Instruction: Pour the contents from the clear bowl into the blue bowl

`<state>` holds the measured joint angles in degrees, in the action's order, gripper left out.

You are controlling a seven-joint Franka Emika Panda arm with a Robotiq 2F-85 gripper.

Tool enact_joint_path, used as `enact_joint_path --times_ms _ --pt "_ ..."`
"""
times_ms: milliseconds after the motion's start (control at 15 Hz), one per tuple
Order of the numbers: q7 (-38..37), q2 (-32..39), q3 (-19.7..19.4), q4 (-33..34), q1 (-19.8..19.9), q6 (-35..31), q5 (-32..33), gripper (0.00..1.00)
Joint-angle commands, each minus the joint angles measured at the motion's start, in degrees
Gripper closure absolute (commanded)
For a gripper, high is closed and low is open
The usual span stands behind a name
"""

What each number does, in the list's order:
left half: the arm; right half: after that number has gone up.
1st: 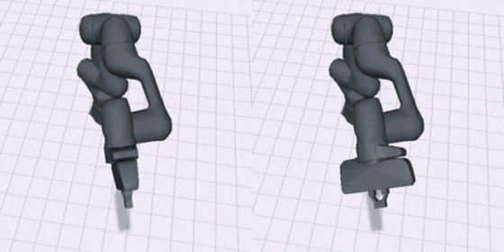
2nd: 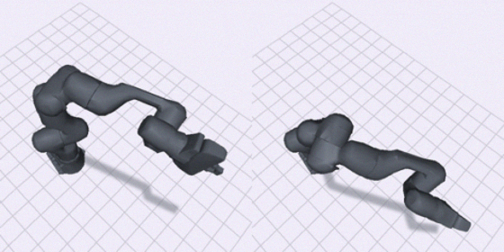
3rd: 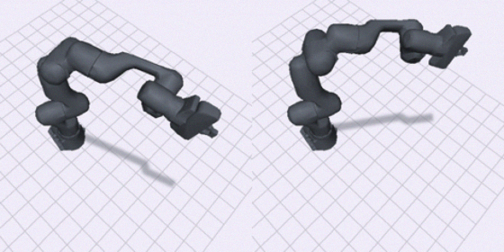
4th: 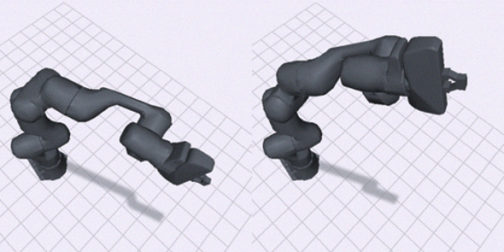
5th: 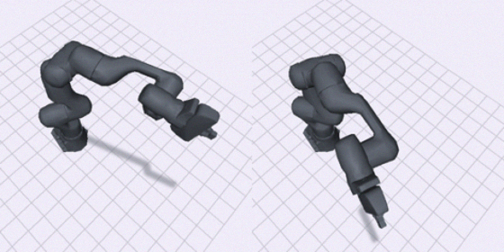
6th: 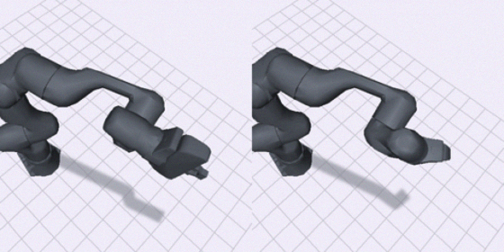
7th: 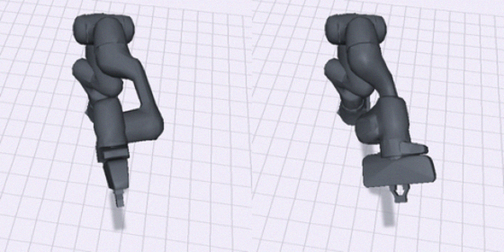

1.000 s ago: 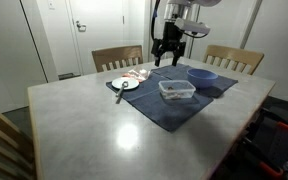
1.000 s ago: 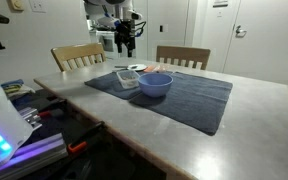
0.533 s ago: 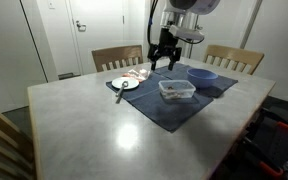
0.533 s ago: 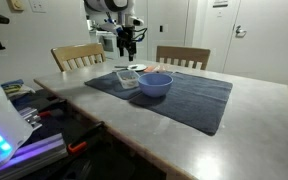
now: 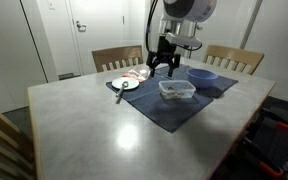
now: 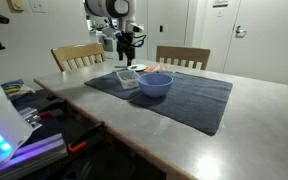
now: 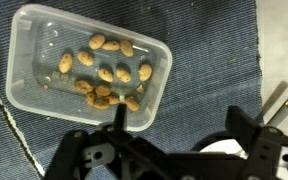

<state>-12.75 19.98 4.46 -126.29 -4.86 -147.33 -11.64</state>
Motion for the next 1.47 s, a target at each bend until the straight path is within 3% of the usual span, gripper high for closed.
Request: enact_joint_path --times_ms 0,533,1400 --pt "-0.2 0.0 -0.2 0.1 -0.2 0.4 -0.1 0.0" --pt "-4.8 0.6 -1.1 -1.5 -1.7 0.1 1.7 0.0" --pt "-3.3 3.9 -0.2 -1.3 -0.6 -4.1 -1.0 0.0"
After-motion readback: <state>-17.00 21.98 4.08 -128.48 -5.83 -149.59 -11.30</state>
